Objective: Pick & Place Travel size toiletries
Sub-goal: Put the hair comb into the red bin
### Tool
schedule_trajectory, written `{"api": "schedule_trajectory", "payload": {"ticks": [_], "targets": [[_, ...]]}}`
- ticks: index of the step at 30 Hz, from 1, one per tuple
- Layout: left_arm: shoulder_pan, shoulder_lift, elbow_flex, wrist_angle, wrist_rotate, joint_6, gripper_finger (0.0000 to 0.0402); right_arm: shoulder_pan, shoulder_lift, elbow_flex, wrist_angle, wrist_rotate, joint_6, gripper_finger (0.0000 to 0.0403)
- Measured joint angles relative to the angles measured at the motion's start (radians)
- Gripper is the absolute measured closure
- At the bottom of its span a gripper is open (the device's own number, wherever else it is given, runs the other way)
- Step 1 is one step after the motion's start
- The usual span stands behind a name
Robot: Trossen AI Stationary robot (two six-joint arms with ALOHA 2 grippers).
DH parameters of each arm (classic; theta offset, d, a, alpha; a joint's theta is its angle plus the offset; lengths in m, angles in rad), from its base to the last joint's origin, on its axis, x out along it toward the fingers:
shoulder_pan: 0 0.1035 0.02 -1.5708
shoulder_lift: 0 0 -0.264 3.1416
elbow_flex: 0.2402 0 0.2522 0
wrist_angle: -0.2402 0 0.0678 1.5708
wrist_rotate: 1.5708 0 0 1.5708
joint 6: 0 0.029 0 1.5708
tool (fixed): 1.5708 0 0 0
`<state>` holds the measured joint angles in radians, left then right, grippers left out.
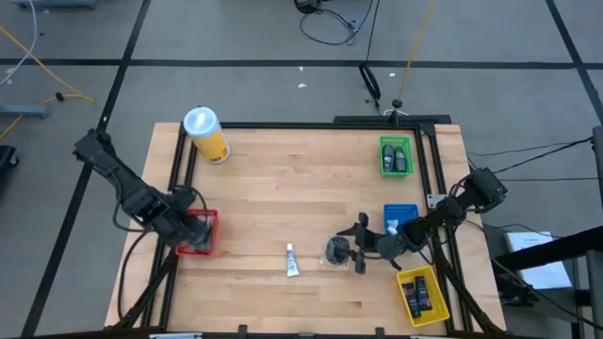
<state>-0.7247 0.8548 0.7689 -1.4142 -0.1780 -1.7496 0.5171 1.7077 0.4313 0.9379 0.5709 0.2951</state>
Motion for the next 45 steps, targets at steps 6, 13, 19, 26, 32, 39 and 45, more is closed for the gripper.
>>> {"api": "schedule_trajectory", "payload": {"ticks": [6,13,19,26,32,39,45], "targets": [[0.033,0.107,0.0,-0.002,0.039,0.023,0.0329,0.0,0.0,0.0,0.0,0.001,0.0,0.0181],[0.125,0.262,0.0,0.008,0.154,0.143,0.0389,-0.003,0.0,0.0,0.0,0.003,-0.001,0.0181],[0.187,0.317,0.0,-0.024,0.155,0.238,0.0381,-0.018,0.0,0.0,0.0,0.003,-0.001,0.0181],[0.249,0.248,0.023,-0.073,0.126,0.297,0.0307,-0.019,0.0,0.0,0.0,0.001,0.005,0.0181],[0.255,0.191,0.048,-0.024,0.154,0.233,0.0237,-0.019,0.0,0.0,0.0,0.001,0.006,0.0181],[0.247,0.278,-0.045,0.16,0.152,0.219,0.0325,-0.005,0.0,0.0,0.0,0.0,0.014,0.0181],[0.258,0.4,-0.053,0.231,0.171,0.248,0.0394,-0.005,0.0,0.0,0.0,0.0,0.018,0.0181]]}}
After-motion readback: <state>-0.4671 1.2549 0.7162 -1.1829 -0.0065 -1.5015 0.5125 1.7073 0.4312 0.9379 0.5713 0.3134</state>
